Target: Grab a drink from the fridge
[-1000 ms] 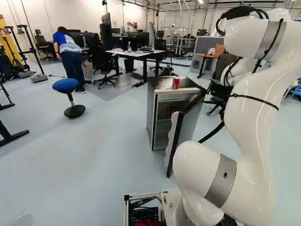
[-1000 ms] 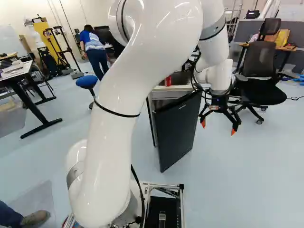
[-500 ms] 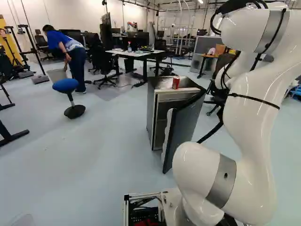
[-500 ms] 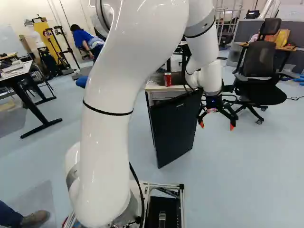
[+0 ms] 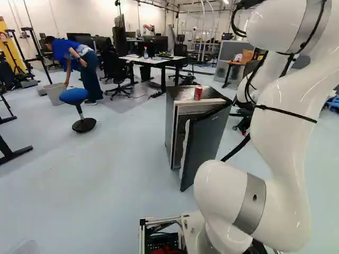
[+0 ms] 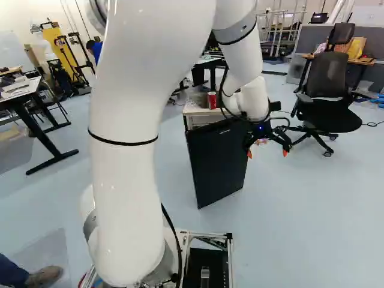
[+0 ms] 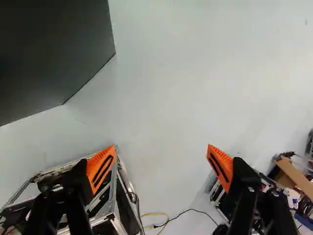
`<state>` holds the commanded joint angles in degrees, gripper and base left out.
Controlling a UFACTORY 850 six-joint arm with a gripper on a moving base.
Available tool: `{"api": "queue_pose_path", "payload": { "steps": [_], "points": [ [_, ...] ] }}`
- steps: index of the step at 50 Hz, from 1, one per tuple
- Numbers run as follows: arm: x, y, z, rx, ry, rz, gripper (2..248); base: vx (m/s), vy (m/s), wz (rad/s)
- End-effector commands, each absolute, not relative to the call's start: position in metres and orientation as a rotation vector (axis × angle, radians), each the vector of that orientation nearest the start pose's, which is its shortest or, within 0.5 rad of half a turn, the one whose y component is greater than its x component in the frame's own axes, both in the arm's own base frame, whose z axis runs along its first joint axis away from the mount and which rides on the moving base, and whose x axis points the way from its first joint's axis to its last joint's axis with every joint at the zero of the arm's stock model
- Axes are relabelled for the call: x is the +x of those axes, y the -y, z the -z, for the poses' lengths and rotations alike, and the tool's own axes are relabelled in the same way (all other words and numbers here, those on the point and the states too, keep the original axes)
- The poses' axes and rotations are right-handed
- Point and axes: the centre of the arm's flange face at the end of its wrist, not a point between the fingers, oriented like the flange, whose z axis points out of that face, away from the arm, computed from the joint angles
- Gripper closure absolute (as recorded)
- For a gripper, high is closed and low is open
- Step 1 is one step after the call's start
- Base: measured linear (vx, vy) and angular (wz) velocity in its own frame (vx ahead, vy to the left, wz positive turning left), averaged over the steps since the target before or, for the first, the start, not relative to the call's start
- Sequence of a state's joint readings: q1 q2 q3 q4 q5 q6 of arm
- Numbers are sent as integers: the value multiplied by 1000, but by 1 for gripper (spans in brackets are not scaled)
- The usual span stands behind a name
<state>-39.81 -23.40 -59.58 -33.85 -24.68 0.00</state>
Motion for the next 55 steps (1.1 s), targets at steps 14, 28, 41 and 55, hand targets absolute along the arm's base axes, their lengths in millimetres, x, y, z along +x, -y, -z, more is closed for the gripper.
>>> {"api": "queue_pose_path", "payload": {
  "steps": [14,28,41,55],
  "points": [
    [409,344,-384,-3482,-167,286,3,0,0,0],
    [405,318,-386,-3472,-57,405,3,0,0,0],
    [399,293,-388,-3456,9,462,3,0,0,0],
    [392,267,-388,-3444,74,463,3,0,0,0]
  ]
}}
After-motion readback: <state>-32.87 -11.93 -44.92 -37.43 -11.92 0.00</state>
